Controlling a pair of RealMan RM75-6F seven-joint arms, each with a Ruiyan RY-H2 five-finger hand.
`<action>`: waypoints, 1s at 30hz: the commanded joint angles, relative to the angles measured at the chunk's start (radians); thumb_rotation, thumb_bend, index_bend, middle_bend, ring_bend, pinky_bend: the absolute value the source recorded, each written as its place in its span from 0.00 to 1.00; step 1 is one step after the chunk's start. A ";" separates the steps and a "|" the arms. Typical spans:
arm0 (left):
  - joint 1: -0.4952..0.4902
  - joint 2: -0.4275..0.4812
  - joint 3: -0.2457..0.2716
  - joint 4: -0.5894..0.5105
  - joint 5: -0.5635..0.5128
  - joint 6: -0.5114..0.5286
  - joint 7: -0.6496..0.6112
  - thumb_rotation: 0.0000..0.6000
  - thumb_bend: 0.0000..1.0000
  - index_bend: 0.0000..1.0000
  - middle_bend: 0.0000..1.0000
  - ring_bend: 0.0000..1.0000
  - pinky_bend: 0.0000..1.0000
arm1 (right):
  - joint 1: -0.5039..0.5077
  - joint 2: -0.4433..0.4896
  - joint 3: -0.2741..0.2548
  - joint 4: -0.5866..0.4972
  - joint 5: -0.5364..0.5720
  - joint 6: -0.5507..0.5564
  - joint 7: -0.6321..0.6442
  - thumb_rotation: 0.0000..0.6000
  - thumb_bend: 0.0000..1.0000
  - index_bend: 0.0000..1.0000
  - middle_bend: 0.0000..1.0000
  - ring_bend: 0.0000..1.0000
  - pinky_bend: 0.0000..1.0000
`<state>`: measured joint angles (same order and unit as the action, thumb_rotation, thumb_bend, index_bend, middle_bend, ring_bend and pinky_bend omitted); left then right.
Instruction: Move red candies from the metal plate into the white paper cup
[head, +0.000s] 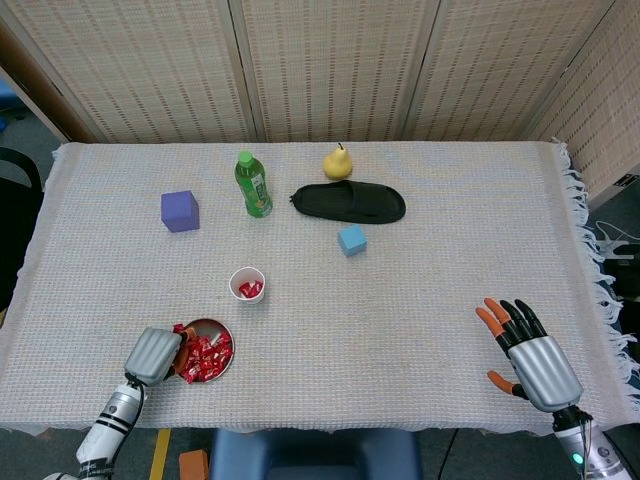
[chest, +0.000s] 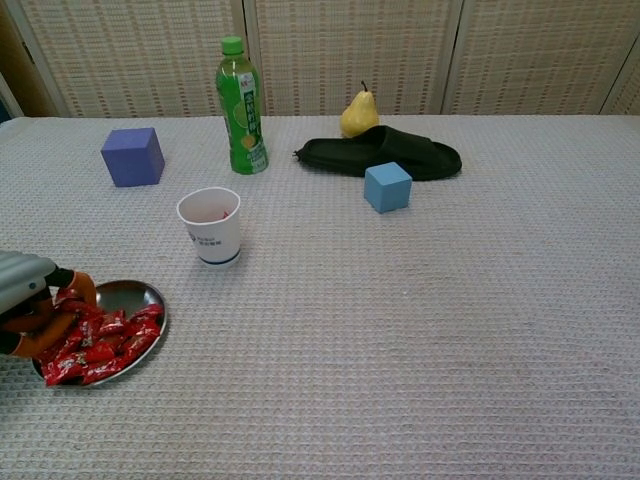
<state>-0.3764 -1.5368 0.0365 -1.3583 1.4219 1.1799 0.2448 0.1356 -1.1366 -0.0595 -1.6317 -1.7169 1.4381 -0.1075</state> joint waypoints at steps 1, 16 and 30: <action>0.004 0.009 -0.003 -0.013 0.013 0.016 -0.006 1.00 0.69 0.56 1.00 1.00 1.00 | 0.000 0.001 0.001 -0.001 0.001 0.000 0.000 1.00 0.10 0.00 0.00 0.00 0.00; -0.023 0.088 -0.085 -0.115 0.026 0.060 0.010 1.00 0.68 0.56 1.00 1.00 1.00 | 0.005 0.000 0.004 -0.004 0.016 -0.019 -0.008 1.00 0.10 0.00 0.00 0.00 0.00; -0.161 0.036 -0.217 -0.188 -0.049 -0.021 0.142 1.00 0.68 0.56 1.00 1.00 1.00 | 0.016 -0.004 0.012 -0.006 0.047 -0.053 -0.021 1.00 0.10 0.00 0.00 0.00 0.00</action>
<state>-0.5239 -1.4877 -0.1709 -1.5433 1.3826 1.1694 0.3728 0.1511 -1.1410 -0.0479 -1.6375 -1.6699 1.3855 -0.1290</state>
